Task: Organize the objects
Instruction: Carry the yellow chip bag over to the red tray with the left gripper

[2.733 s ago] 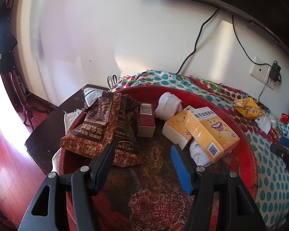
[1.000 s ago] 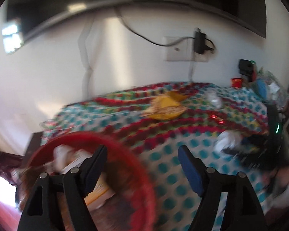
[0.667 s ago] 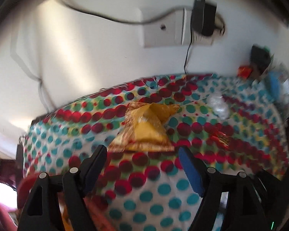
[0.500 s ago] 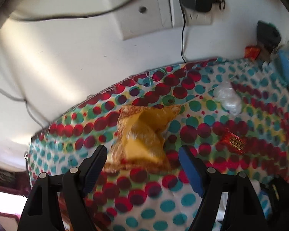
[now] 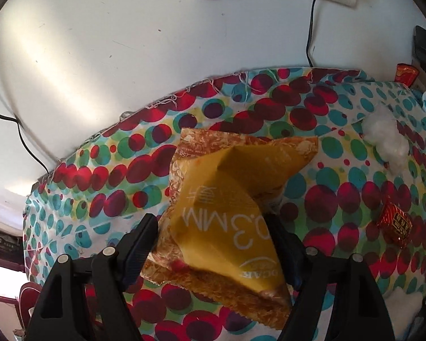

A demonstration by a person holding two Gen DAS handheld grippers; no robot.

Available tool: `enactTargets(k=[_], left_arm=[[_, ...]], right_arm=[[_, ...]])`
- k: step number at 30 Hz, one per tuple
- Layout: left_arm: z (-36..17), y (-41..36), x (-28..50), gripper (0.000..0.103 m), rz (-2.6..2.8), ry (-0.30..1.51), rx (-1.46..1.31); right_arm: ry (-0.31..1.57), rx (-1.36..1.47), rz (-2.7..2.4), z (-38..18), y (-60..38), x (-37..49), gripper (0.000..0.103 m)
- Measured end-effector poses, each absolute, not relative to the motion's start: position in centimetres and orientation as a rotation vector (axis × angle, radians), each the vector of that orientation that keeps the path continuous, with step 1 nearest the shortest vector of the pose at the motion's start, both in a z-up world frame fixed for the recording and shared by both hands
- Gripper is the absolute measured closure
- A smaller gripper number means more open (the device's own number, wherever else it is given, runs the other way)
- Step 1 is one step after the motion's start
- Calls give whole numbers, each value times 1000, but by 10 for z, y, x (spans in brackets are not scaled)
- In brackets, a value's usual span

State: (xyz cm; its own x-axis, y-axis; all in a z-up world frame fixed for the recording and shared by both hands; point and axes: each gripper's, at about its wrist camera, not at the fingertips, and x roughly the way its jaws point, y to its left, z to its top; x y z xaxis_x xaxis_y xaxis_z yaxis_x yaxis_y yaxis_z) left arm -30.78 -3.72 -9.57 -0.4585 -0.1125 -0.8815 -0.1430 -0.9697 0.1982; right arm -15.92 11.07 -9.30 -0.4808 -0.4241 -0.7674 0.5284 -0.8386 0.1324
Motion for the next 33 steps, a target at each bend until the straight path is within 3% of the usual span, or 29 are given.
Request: enactTargets(k=[3, 7, 19, 25, 33], left_arm=[[-93, -33, -300, 33, 2666, 427, -1618], [-87, -29, -282, 38, 2671, 402, -1624], [-56, -15, -211, 39, 2714, 351, -1519], [-49, -15, -173, 39, 2805, 420, -1449], [-42, -6, -119, 39, 2870, 342, -1374]], right_arm=[[172, 1137, -2312, -92, 110, -158, 59], [182, 1136, -2318, -92, 110, -160, 60], [235, 1130, -2349, -92, 104, -158, 60], [224, 1127, -2384, -91, 109, -158, 60], [238, 1159, -2388, -96, 108, -161, 57]])
